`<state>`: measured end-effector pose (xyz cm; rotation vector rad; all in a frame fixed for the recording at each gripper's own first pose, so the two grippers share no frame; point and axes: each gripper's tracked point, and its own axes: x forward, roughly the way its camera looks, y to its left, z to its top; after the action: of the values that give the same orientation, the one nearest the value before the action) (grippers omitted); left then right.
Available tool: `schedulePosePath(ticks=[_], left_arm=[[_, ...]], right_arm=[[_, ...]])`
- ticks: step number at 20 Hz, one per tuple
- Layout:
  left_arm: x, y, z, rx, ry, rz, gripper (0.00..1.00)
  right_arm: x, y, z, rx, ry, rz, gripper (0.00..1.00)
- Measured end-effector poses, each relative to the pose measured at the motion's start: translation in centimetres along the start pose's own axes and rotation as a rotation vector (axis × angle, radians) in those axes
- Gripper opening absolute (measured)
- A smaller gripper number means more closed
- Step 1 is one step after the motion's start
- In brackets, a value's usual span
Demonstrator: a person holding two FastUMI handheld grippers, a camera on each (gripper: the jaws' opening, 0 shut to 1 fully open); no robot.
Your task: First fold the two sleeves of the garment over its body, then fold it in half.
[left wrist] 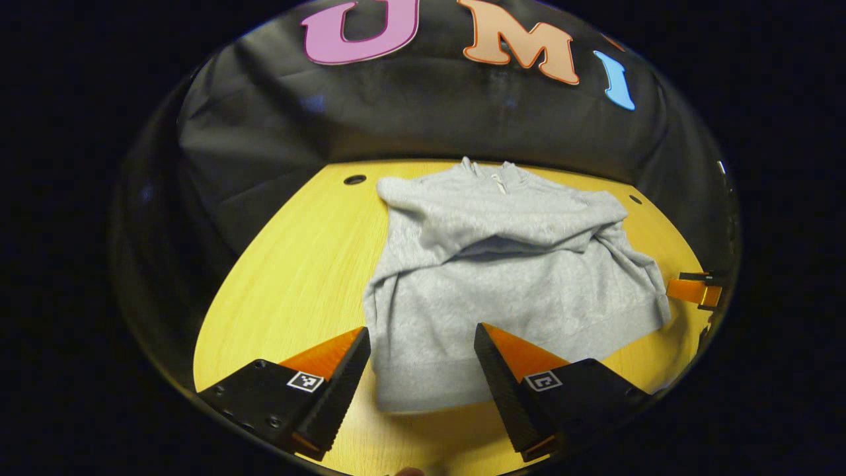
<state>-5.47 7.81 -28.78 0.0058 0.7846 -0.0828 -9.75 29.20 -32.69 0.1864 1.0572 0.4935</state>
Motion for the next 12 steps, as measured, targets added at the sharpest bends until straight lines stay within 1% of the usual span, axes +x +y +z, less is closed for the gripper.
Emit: schedulePosePath(ticks=[2, 3, 4, 7, 8, 9, 10, 12], left_arm=[[0.5, 0.3, -1.3, -0.017, 0.033, -0.007, 0.94], [0.7, 0.5, -2.1, -0.025, 0.050, -0.014, 0.94], [0.8, 0.6, -2.3, -0.034, 0.057, -0.023, 0.94], [1.3, 0.5, -3.7, -0.050, 0.086, -0.039, 0.95], [1.4, 0.7, -3.8, -0.039, 0.082, -0.036, 0.97], [1.4, 0.6, -3.5, -0.029, 0.065, -0.043, 0.97], [1.3, 0.6, -3.8, -0.022, 0.069, -0.045, 0.97], [1.4, 0.6, -3.6, -0.023, 0.057, -0.041, 0.98]], right_arm=[[0.4, 0.3, -1.0, -0.018, 0.032, -0.006, 0.99], [0.5, 0.4, -1.3, -0.029, 0.045, -0.011, 0.95], [0.7, 0.6, -1.8, -0.037, 0.068, -0.012, 0.99], [1.5, 0.5, -3.7, -0.073, 0.135, -0.037, 0.99], [1.5, 0.5, -3.9, -0.080, 0.148, -0.039, 0.99], [1.6, 0.7, -3.8, -0.078, 0.140, -0.042, 0.99], [1.7, 0.7, -3.9, -0.072, 0.149, -0.043, 0.96], [1.8, 0.6, -3.9, -0.070, 0.158, -0.045, 0.96]])
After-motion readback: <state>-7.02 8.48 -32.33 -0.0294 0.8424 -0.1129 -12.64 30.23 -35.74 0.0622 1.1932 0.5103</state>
